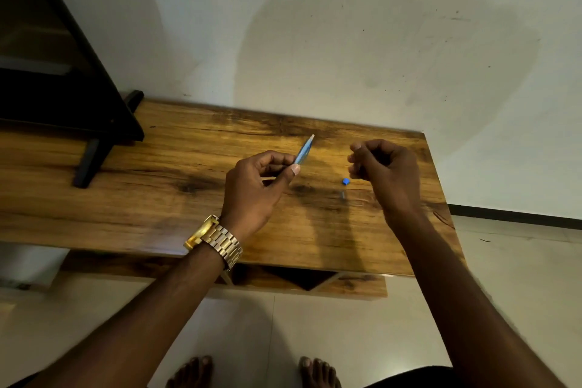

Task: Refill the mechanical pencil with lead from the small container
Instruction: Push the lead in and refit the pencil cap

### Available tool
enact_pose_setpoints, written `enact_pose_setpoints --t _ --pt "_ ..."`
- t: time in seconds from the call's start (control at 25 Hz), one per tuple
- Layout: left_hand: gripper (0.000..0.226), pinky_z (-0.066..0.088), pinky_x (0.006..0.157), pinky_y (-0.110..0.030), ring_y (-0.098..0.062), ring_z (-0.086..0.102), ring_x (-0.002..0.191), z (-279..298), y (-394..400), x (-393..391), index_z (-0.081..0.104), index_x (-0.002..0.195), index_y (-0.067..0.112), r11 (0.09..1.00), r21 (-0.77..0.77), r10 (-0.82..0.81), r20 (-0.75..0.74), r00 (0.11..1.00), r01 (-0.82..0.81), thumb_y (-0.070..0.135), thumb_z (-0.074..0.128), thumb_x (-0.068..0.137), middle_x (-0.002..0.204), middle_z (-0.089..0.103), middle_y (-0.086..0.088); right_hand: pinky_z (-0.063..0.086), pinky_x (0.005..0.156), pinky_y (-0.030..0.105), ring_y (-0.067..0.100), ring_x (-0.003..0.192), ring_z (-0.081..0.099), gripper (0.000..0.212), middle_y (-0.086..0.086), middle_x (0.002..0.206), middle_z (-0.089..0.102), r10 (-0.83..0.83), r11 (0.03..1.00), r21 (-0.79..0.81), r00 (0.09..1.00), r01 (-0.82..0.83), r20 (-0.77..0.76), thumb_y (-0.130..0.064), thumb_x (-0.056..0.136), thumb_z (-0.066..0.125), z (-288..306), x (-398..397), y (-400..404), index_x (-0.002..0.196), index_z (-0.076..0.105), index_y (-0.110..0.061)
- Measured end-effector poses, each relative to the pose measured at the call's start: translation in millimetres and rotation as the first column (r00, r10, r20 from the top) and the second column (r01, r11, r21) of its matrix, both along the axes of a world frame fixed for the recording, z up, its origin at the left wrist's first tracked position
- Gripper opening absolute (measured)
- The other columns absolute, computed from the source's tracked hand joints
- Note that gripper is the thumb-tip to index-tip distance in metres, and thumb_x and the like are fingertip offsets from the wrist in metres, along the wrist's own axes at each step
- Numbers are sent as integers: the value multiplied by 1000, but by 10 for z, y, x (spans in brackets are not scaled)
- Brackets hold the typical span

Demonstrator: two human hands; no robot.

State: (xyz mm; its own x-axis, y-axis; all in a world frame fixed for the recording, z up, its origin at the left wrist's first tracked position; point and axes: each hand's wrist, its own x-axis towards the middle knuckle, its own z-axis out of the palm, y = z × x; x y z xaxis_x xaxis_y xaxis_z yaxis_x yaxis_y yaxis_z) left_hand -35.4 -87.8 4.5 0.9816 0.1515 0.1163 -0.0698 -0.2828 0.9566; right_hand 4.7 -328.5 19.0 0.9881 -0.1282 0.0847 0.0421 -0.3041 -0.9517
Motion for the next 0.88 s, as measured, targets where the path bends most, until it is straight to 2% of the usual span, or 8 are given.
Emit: enact_pose_setpoints --t 0.12,0.24,0.36,0.52,0.64,0.72,0.8,0.88 --pt "15 64 80 -20 3 78 97 -15 32 20 84 108 29 999 -40 19 -24 1000 -20 31 85 93 100 84 16 55 67 17 -1 69 67 7 -11 76 72 5 788 -613 997 -51 -77 -24 92 86 -68 -108 -129 94 85 -17" --pt "17 65 82 -24 1 79 97 -27 44 40 84 109 26 998 -50 22 -44 999 -24 31 85 93 101 84 13 47 65 17 8 80 65 10 -2 84 73 9 749 -642 971 -164 -238 -21 90 87 -157 -145 -52 94 85 -12" --pt "20 65 82 -20 0 78 99 -36 48 44 83 112 25 999 -40 26 -57 998 -28 31 84 93 104 84 12 53 73 31 23 91 71 8 10 94 77 -45 742 -662 976 -110 -213 -18 91 85 -217 -127 64 93 82 -11" --pt "19 63 80 -19 -2 78 100 -36 57 21 83 112 24 1000 -18 20 -54 998 -21 30 84 93 104 83 12 48 63 23 19 82 72 3 4 87 75 37 704 -696 986 -139 -160 -15 93 81 -221 -154 177 91 78 -13" --pt "18 61 81 -17 0 77 100 -21 63 20 83 111 26 1000 10 23 -43 999 -23 30 83 94 104 83 14 53 66 16 6 74 72 10 -7 79 76 33 865 -497 996 -72 -87 -22 91 86 -114 -117 175 86 78 -18" --pt "15 58 77 -10 4 76 96 2 34 10 84 108 26 997 82 16 -10 1000 -15 27 84 93 101 83 15 65 77 30 10 81 77 9 -3 84 80 -4 998 -68 998 0 -59 -18 93 85 -51 -102 199 98 78 -15" --pt "15 57 74 -7 8 75 94 17 -10 -16 84 108 27 984 176 -10 27 1000 5 26 85 93 98 82 17 65 84 33 15 89 78 21 5 93 81 21 925 381 998 4 -63 -8 97 79 -5 -96 262 117 76 -11" --pt "16 53 75 -3 13 72 91 23 -46 -42 84 109 27 968 247 -53 56 997 37 25 85 93 96 80 19 64 87 31 16 92 77 20 7 100 83 49 843 538 997 -5 -67 -7 100 74 -4 -85 297 120 77 -9"
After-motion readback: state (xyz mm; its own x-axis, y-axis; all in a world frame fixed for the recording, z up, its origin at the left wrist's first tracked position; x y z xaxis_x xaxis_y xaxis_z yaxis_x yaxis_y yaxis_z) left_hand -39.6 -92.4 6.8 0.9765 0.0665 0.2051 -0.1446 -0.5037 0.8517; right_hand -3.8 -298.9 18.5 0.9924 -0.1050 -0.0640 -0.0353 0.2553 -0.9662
